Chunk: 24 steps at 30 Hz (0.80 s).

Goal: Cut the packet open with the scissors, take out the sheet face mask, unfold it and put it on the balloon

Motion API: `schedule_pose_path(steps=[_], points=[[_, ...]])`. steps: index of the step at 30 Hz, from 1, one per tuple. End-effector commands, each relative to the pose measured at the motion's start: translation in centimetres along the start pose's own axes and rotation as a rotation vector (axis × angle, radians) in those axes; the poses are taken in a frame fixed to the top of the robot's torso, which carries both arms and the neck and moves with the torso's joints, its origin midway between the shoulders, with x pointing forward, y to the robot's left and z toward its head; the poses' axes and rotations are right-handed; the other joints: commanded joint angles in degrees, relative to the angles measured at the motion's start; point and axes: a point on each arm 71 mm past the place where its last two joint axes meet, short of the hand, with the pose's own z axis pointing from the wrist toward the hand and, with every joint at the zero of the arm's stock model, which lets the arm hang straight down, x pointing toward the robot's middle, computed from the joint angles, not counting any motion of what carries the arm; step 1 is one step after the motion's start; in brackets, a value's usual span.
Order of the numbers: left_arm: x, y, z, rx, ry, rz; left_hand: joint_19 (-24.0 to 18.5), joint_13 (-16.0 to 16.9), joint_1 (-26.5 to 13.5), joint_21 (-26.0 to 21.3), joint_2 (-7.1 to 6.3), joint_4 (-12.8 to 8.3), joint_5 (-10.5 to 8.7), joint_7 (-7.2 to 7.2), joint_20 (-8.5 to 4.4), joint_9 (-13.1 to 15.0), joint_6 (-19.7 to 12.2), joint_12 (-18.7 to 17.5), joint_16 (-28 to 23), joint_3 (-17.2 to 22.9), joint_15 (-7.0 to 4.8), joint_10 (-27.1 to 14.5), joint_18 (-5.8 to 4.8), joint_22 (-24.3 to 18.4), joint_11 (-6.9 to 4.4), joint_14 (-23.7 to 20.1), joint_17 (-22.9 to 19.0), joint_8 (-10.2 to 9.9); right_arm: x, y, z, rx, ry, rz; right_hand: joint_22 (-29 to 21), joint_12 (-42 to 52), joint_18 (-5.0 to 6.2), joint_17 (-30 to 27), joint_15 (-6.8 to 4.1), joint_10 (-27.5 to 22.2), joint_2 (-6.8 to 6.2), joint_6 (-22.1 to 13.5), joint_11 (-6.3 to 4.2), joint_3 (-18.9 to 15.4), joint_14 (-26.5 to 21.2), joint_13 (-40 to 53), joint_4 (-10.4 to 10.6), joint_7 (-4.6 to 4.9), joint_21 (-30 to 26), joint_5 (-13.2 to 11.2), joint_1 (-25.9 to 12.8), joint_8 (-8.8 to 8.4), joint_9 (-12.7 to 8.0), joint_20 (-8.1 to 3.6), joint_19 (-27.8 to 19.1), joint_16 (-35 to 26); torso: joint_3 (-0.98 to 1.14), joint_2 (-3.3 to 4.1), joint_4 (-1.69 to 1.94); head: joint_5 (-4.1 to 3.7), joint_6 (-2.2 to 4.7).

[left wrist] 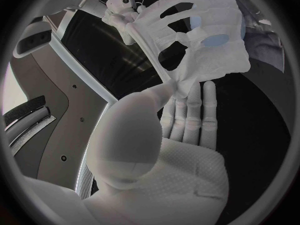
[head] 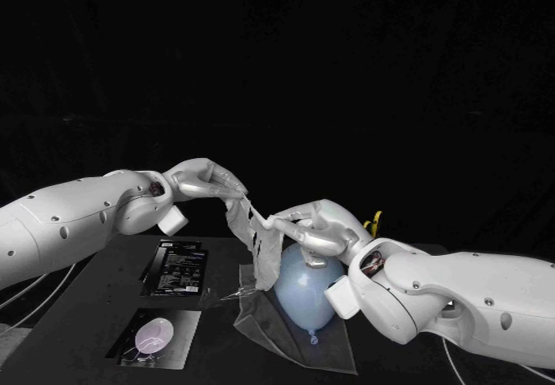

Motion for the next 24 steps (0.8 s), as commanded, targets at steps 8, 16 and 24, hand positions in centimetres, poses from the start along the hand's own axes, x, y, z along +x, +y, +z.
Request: schedule_pose_path(steps=[8,16,24], points=[[-0.1,-1.0,1.0,0.075,-0.094,0.174,0.2,-0.1,0.9,-0.3,-0.05,-0.2,0.13,0.17,-0.01,3.6,-0.1,-0.3,-0.1,-0.1,-0.11,0.4,1.12,0.0,-0.06,-0.1,-0.2,0.2,1.8,-1.4,-1.5,-0.027,0.017,-0.011,10.1,-0.3,1.19,15.1,-0.20,5.4,0.10,0.5,-0.28,-0.3,6.0,14.1,0.1,0.02,-0.7,0.4,0.5,0.29,0.1,0.00,-0.5,0.3,0.15,0.01,-0.15,-0.19,-2.31],[1.4,-1.6,2.1,0.089,-0.036,0.212,0.2,-0.2,1.0,-0.3,-0.11,-0.3,0.12,0.17,-0.04,3.7,-0.1,-0.4,-0.1,-0.1,-0.12,0.4,1.11,0.1,-0.08,-0.1,-0.2,0.2,2.2,-2.2,-2.6,-0.028,0.008,-0.003,10.0,-0.4,1.24,15.1,-0.20,5.3,0.07,0.5,-0.28,-0.3,6.0,14.0,0.1,0.02,-0.9,0.4,0.5,0.31,0.1,0.00,-0.6,0.3,0.00,-0.01,-0.04,-0.89,-3.35],[2.9,-1.4,3.1,0.075,0.042,0.293,0.2,-0.3,1.1,-0.2,-0.16,-0.3,0.12,0.17,-0.05,3.7,-0.1,-0.4,-0.1,-0.1,-0.13,0.4,1.08,0.1,-0.09,-0.1,-0.3,0.2,2.0,-2.8,-4.0,-0.027,-0.005,0.024,10.2,-0.3,1.14,15.1,-0.20,5.4,0.03,0.5,-0.28,-0.3,6.0,14.1,0.1,0.01,-0.5,0.4,0.5,0.32,0.1,0.00,-0.4,0.3,0.09,0.05,-0.16,-1.11,-4.06]])
